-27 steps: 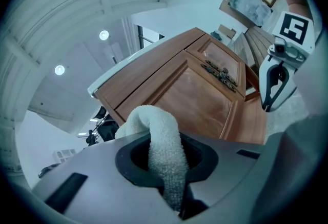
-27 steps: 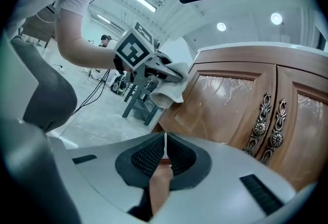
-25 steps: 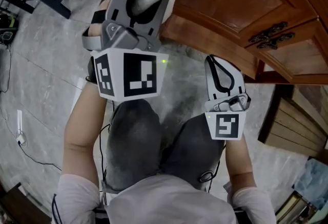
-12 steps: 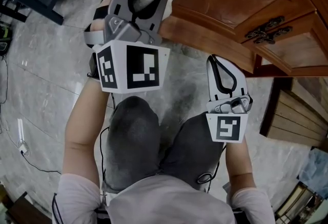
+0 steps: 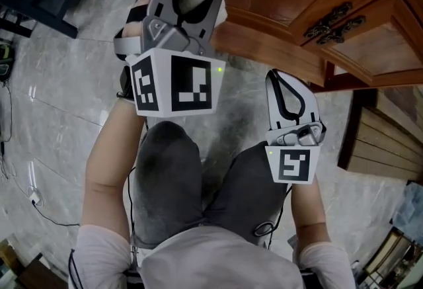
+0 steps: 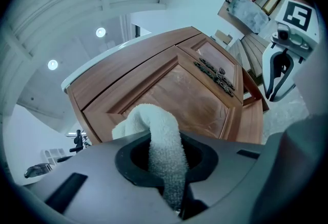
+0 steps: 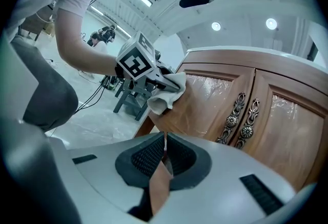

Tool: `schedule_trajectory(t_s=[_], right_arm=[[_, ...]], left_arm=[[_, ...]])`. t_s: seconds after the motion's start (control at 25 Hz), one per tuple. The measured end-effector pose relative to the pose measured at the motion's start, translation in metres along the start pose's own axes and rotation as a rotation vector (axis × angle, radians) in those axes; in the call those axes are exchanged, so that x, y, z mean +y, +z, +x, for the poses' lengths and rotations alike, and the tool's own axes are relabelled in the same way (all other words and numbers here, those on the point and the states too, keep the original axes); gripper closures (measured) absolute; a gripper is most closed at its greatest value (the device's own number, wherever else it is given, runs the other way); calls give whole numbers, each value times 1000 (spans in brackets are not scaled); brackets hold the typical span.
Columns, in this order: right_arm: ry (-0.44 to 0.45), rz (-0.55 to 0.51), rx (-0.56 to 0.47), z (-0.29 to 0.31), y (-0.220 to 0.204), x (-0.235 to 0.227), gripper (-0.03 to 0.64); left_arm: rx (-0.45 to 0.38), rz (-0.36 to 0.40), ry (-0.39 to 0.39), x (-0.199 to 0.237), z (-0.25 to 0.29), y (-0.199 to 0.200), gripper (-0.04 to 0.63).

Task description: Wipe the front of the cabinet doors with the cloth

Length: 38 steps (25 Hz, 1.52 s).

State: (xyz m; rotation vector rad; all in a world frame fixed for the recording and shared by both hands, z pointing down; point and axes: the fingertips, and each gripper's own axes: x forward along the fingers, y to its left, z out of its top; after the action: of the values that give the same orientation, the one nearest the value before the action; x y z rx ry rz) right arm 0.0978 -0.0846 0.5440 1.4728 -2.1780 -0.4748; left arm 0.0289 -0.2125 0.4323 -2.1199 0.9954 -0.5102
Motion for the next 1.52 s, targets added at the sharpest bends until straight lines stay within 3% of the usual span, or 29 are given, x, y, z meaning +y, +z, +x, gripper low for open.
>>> schedule_trajectory(t_s=[0.4, 1.16, 1.52], right_arm=[[-6, 3, -8, -10, -12, -10, 574], [-24, 33, -21, -36, -34, -32, 574], [-24, 24, -6, -41, -38, -30, 574]], left_arm=[[-32, 20, -19, -18, 11, 30, 522], [-145, 70, -139, -87, 36, 113, 522], [-178, 79, -152, -99, 33, 123, 522]])
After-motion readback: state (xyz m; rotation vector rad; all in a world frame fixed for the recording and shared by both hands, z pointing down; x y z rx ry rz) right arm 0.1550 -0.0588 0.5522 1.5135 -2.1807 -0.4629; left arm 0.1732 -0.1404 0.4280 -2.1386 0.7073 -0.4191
